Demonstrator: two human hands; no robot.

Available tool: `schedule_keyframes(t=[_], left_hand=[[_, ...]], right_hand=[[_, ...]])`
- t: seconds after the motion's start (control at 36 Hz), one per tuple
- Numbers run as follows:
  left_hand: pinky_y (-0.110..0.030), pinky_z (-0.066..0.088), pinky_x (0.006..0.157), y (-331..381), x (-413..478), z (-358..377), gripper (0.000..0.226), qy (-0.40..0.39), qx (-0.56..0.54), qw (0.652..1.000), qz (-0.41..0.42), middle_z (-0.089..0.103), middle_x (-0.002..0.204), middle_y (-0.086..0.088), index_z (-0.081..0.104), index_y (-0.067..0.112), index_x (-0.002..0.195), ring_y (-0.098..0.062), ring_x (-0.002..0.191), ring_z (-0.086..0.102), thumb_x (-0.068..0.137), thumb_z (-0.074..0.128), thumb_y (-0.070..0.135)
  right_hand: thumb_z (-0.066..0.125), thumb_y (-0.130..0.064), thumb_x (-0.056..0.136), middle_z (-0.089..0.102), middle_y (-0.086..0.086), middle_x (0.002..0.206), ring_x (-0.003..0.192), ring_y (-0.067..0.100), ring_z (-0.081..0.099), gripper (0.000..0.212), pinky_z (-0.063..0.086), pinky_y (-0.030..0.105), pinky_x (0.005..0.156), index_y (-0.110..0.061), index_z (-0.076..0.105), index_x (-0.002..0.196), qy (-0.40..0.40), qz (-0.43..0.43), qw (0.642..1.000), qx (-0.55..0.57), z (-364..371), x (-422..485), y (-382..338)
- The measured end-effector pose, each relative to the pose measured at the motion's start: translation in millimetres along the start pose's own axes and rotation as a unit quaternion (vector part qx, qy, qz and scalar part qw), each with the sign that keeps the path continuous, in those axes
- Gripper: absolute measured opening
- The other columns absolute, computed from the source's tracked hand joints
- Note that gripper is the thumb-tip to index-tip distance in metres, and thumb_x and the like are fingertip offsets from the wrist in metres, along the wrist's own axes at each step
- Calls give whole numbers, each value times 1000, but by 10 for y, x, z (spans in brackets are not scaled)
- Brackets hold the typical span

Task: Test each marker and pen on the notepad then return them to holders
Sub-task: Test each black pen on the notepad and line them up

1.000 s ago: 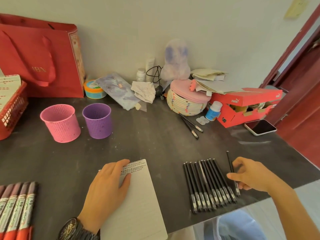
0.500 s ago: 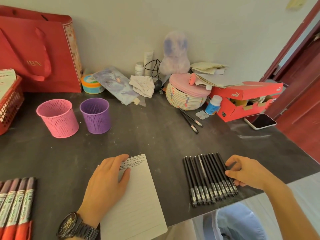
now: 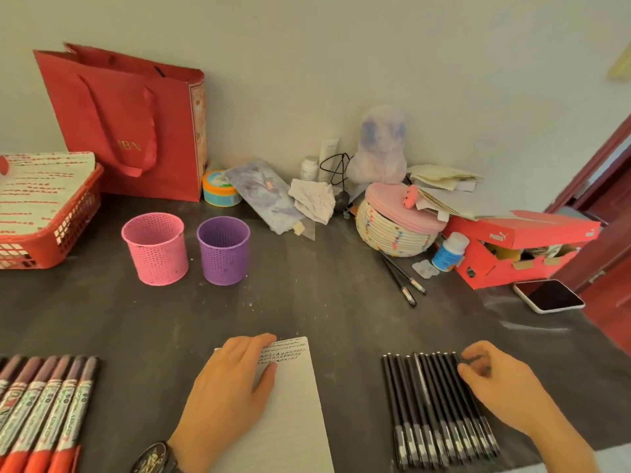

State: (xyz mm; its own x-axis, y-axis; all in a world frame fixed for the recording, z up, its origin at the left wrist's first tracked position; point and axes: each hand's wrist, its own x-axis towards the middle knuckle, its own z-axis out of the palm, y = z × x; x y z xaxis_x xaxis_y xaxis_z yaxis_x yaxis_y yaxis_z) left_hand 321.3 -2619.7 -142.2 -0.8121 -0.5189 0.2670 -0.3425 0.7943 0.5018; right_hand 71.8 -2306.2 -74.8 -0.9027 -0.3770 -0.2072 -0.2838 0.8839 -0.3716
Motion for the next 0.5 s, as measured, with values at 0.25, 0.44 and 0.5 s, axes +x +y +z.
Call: schedule_keyframes(t=[0.25,0.44,0.5], left_hand=[[-21,47,89,-20,-19,16,38,-1,17,1000,24,61,116,23,59,33,126,-2,112,56,90,61,42],[-19,50,83,-60,-12,84,29,49,64,994,74,63,109,23,73,32,107,0,101,60,79,75,40],[-19,50,83,-65,-9,92,28,51,68,993,77,63,109,24,74,33,106,1,101,59,79,73,41]], right_hand=[[66,-32,92,57,-13,108,102,12,59,20,42,30,81,-36,56,109,96,-88,991,35,291,526,-553],[62,-37,93,60,9,128,112,31,56,37,45,39,86,-20,57,126,84,-75,992,-48,331,984,-904],[59,-39,95,59,9,131,116,31,56,41,46,39,88,-20,54,130,62,-71,992,-86,346,1045,-955]])
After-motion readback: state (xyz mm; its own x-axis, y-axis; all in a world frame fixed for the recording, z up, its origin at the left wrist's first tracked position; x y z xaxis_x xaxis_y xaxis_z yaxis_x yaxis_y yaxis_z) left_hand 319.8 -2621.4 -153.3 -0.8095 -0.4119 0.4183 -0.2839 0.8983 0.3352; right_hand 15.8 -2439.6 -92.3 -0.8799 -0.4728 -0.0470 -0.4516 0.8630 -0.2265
